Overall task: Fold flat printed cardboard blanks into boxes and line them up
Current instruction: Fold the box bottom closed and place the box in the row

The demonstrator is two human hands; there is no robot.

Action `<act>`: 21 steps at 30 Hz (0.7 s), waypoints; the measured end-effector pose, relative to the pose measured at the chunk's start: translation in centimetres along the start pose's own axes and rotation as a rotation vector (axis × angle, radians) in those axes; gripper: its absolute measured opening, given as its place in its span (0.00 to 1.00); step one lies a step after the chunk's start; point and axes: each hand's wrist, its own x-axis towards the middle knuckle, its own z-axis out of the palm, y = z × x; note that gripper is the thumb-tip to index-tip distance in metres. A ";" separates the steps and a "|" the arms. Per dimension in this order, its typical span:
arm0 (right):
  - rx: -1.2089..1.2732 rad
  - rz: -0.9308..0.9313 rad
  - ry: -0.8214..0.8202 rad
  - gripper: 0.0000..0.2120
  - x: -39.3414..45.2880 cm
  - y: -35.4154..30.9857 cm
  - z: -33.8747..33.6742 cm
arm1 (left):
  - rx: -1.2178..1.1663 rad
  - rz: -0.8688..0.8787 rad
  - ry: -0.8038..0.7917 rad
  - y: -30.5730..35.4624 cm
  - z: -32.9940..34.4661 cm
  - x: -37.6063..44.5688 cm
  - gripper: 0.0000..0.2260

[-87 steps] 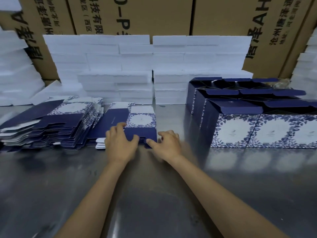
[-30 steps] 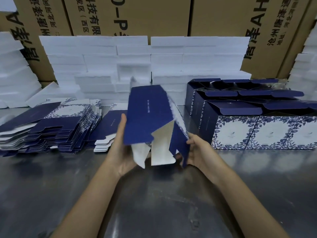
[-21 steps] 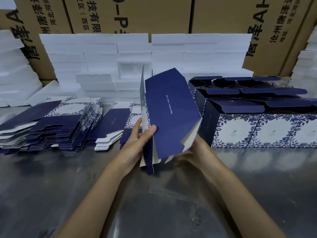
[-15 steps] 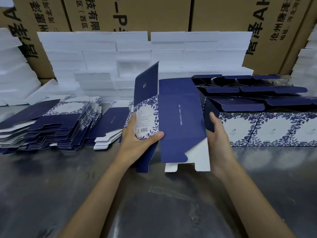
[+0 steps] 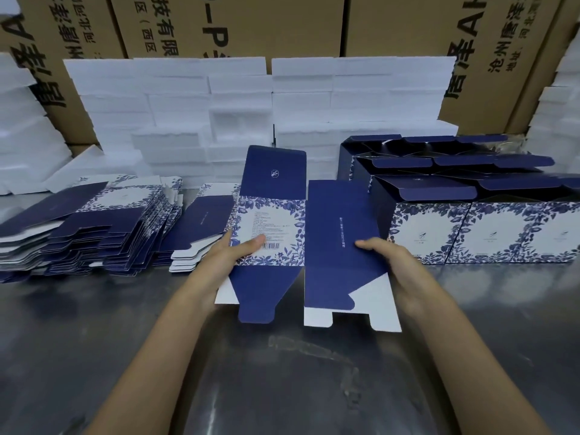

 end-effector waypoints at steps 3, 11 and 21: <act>-0.011 -0.074 0.008 0.09 0.5 0.4 -0.1 | 0.046 -0.003 -0.006 -0.4 -0.1 0.2 0.23; -0.050 -0.010 -0.018 0.09 0.5 0.4 -0.4 | 0.255 -0.027 0.211 -0.2 -0.3 0.5 0.27; -0.128 -0.020 -0.067 0.10 0.5 0.3 -0.6 | 0.222 -0.005 0.318 -0.6 0.0 1.1 0.20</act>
